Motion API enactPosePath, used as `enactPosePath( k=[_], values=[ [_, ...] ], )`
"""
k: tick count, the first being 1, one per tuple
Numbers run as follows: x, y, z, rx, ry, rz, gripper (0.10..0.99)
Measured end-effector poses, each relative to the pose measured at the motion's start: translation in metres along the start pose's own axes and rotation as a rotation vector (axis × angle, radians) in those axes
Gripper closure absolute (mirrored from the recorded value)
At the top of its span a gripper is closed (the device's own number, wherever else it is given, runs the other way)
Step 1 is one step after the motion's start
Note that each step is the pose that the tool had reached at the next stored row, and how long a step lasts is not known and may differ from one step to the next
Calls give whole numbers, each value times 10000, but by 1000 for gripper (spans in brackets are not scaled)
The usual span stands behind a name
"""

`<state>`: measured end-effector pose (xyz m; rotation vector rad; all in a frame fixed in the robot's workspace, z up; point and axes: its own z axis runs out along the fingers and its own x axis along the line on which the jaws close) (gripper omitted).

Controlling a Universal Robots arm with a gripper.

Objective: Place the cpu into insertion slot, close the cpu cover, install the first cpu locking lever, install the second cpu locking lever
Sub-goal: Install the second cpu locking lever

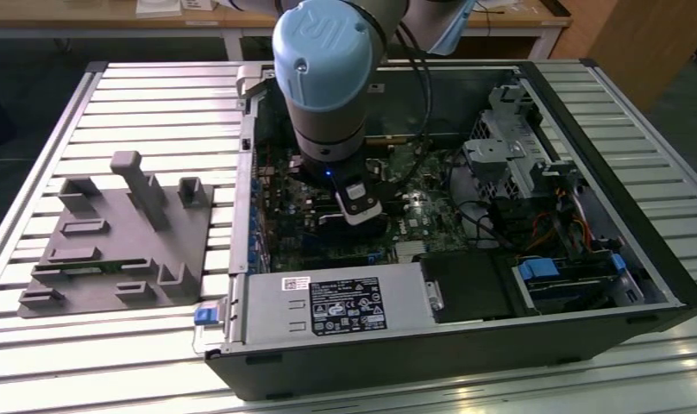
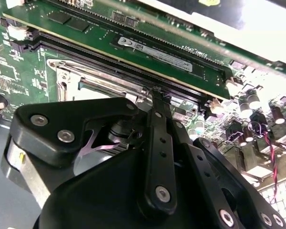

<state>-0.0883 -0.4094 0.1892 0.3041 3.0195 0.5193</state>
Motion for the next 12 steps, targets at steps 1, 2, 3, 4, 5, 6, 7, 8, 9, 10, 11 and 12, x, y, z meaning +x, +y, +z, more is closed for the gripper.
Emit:
enactPosePath(
  k=[1, 2, 3, 4, 5, 6, 7, 8, 9, 10, 11, 12],
  values=[
    [1, 2, 6, -1, 0, 0, 980],
    [1, 4, 11, -2, 0, -1, 980],
    [3, 7, 16, -1, -1, -1, 980],
    [5, 13, 21, -2, 0, 0, 980],
    [5, 16, 25, 0, -1, -1, 980],
    [5, 18, 27, 0, -1, -2, 980],
    [5, 19, 27, 3, 0, -3, 980],
    [6, 19, 27, 9, -2, -3, 980],
    [6, 20, 25, 11, -2, -2, 980],
    [6, 23, 17, 13, -1, -2, 980],
    [5, 29, 7, 4, -4, -2, 980],
    [5, 35, -10, 4, -4, -2, 980]
  ],
)
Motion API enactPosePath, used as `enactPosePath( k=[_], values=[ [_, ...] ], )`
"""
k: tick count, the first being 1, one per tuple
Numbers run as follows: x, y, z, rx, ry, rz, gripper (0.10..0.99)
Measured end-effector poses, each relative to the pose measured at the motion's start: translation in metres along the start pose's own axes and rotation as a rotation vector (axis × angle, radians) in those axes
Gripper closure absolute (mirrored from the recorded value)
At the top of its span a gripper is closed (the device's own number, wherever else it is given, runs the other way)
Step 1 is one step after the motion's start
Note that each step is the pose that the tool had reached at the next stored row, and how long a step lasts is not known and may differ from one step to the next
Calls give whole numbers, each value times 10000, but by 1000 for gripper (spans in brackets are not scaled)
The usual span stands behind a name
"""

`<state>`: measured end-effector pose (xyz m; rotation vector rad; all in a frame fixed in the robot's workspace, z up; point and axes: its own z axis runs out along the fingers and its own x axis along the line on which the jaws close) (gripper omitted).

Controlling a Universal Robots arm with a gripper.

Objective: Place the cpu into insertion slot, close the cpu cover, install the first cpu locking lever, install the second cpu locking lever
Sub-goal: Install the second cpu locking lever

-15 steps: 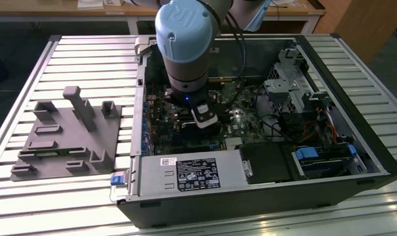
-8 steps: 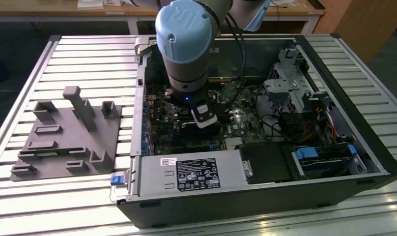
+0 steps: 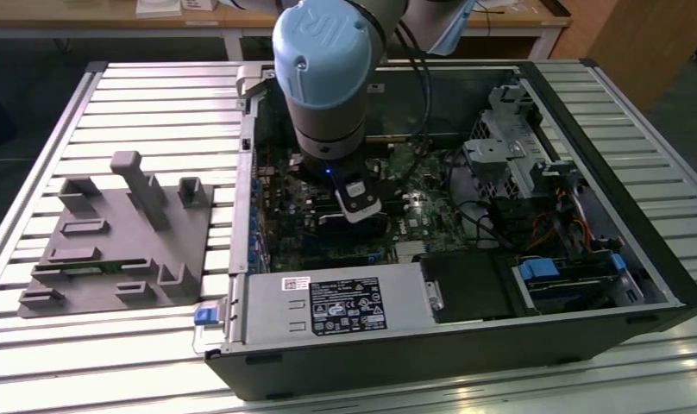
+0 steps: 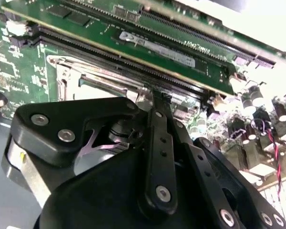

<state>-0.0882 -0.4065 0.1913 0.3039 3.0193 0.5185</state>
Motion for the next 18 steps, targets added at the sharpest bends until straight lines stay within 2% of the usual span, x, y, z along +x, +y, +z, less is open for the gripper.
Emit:
enactPosePath(
  k=[5, 6, 9, 12, 18],
  values=[
    [-3, 33, -95, 28, -2, -3, 980],
    [-3, 37, -104, 74, -13, -7, 980],
    [-16, 42, -115, 382, -72, -28, 980],
    [-63, 58, -108, 406, -77, -28, 980],
    [-268, 119, -80, 407, -66, -25, 980]
  ],
)
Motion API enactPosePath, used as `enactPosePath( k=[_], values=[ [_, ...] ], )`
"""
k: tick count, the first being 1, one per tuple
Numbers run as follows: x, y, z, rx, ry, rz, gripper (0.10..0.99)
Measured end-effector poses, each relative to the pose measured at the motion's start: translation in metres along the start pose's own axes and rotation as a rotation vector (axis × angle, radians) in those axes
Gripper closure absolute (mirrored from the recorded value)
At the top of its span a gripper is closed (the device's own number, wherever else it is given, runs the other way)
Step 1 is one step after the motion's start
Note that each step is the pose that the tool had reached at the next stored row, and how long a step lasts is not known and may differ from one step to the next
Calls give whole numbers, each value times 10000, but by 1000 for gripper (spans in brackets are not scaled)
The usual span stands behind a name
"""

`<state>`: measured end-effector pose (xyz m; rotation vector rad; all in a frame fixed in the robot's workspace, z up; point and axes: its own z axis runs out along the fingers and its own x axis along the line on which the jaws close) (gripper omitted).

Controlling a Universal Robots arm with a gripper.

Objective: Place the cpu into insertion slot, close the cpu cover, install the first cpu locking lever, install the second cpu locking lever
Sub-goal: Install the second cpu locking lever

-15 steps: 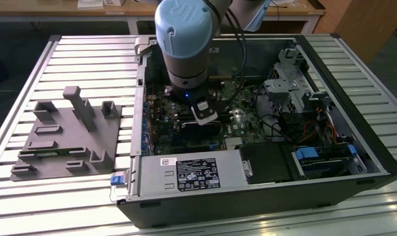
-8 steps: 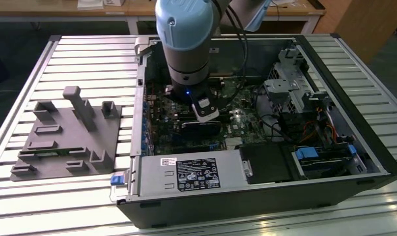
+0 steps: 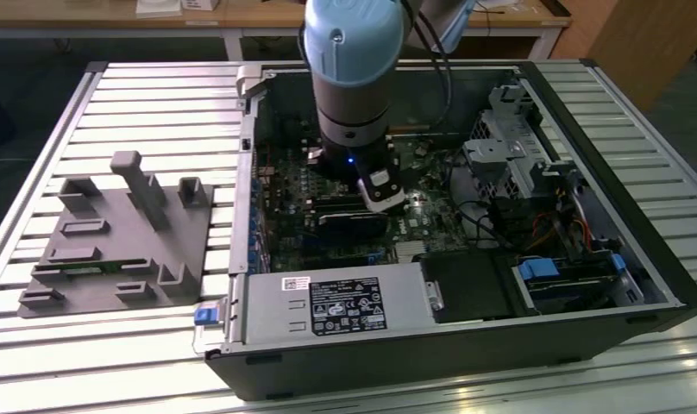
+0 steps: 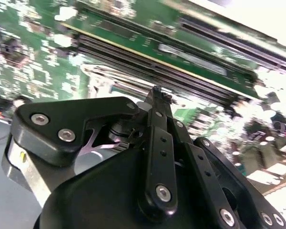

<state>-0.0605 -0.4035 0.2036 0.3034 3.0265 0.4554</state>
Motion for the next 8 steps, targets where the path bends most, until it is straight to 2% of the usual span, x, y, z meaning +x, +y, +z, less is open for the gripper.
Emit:
enactPosePath(
  k=[3, 8],
  values=[
    [-28, 58, 19, 36, -5, -1, 980],
    [-34, 170, 54, 190, -34, -18, 980]
  ],
)
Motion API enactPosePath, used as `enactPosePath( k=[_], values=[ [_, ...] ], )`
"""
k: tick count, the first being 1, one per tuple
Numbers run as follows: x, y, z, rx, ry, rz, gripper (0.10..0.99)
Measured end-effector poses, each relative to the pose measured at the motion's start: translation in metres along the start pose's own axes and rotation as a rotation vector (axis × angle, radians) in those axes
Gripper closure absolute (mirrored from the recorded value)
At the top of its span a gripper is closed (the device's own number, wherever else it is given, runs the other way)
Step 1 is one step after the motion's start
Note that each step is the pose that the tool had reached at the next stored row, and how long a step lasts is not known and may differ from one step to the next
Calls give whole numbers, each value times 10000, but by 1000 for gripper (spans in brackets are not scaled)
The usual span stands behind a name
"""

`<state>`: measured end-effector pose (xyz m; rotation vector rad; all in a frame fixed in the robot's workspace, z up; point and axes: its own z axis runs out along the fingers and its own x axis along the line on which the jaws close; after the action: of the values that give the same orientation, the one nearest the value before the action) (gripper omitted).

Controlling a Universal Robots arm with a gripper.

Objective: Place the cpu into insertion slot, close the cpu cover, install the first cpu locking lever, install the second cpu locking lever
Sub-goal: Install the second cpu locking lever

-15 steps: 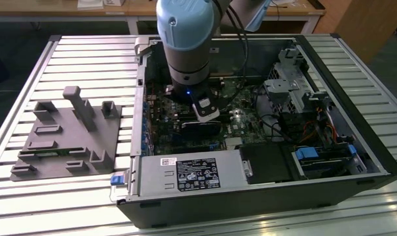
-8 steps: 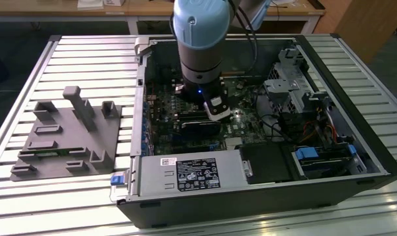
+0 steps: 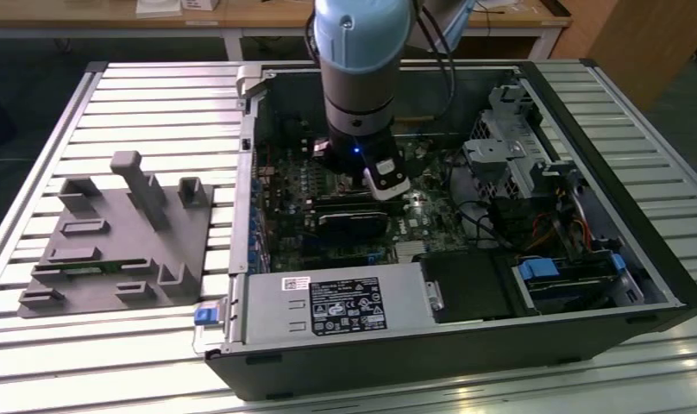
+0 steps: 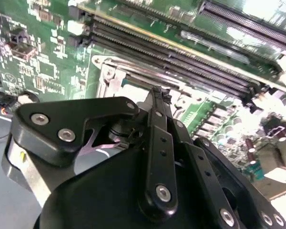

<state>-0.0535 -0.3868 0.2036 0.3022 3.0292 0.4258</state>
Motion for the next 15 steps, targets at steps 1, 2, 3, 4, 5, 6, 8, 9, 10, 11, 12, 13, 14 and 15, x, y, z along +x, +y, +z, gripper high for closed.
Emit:
enactPosePath(
  k=[1, 2, 3, 4, 5, 6, 8, 9, 10, 11, 12, 13, 14, 15],
  values=[
    [-3, 18, 6, 40, -9, -4, 980],
    [-8, 33, 10, 89, -17, -9, 980],
    [-14, 46, 14, 146, -28, -14, 980],
    [-21, 58, 18, 205, -39, -18, 980],
    [-29, 71, 22, 277, -53, -25, 980],
    [-36, 84, 26, 347, -67, -31, 980],
    [-44, 116, 36, 484, -92, -46, 980],
    [-43, 140, 42, 547, -102, -52, 980],
    [-39, 169, 51, 601, -114, -56, 980],
    [-34, 200, 60, 658, -125, -62, 980],
    [-28, 230, 68, 716, -135, -67, 980],
    [-23, 261, 77, 774, -146, -72, 980],
    [-20, 283, 84, 820, -155, -77, 980],
    [-18, 302, 89, 858, -163, -81, 980]
  ],
)
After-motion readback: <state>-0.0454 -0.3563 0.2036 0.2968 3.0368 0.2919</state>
